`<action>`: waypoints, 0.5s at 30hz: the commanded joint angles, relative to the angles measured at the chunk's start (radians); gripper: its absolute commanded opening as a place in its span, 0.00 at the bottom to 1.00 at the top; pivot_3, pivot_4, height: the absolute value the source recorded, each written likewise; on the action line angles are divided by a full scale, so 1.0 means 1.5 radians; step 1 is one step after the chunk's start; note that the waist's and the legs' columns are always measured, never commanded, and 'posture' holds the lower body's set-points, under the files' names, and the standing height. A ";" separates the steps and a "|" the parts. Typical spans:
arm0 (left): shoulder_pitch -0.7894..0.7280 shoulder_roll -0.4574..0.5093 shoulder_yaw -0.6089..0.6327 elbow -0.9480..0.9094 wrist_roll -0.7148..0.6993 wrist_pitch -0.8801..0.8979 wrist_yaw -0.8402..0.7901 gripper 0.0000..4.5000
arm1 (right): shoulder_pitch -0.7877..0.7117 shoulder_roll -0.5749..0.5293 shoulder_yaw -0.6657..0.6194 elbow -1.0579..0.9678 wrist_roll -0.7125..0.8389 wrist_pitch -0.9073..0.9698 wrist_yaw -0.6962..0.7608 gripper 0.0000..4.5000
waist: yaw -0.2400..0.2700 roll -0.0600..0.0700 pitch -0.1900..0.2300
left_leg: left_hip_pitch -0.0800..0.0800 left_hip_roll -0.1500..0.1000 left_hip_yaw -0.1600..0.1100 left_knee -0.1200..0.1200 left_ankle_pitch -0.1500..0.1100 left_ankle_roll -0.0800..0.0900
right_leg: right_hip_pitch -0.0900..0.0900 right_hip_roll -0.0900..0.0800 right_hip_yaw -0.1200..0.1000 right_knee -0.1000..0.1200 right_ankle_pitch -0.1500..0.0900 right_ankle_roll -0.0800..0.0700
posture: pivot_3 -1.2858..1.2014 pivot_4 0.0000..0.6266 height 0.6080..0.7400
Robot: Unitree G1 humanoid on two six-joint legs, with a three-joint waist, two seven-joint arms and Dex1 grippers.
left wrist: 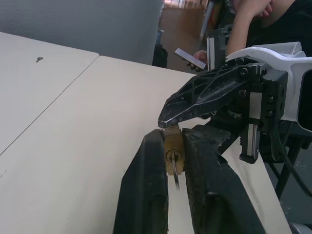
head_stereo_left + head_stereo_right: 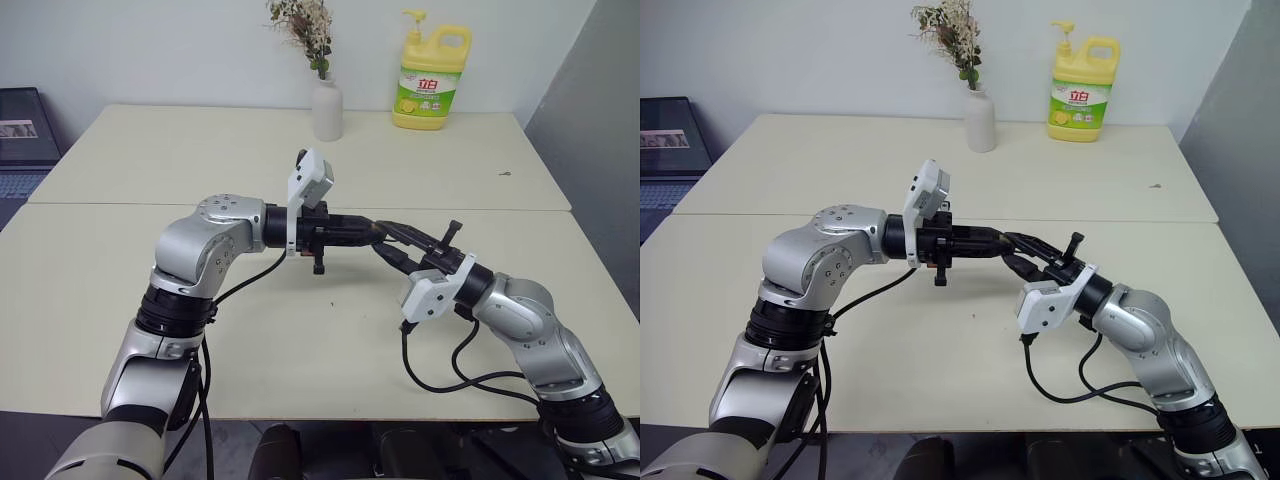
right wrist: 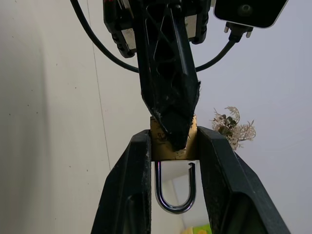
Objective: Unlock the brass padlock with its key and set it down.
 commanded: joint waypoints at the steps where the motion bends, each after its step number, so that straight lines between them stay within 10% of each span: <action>1: -0.007 0.009 0.001 -0.022 -0.003 -0.007 -0.006 0.04 | -0.014 0.004 -0.002 -0.018 0.005 -0.005 -0.004 0.21 | 0.000 0.000 0.000 | 0.000 0.000 0.000 0.000 0.000 0.000 | 0.000 0.000 0.000 0.000 0.000 0.000 | 0.52 0.24 1.00; 10: -0.004 0.010 -0.001 -0.018 -0.002 -0.012 -0.009 0.04 | -0.018 -0.004 -0.006 -0.016 0.007 -0.006 0.003 0.21 | 0.000 0.000 0.000 | 0.000 0.000 0.000 0.000 0.000 0.000 | 0.000 0.000 0.000 0.000 0.000 0.000 | 0.52 0.24 1.00; 15: -0.005 0.011 0.003 -0.011 -0.002 -0.018 -0.013 0.04 | -0.009 -0.023 -0.022 -0.016 0.011 0.019 0.021 0.61 | 0.000 0.000 0.000 | 0.000 0.000 0.000 0.000 0.000 0.000 | 0.000 0.000 0.000 0.000 0.000 0.000 | 0.52 0.24 1.00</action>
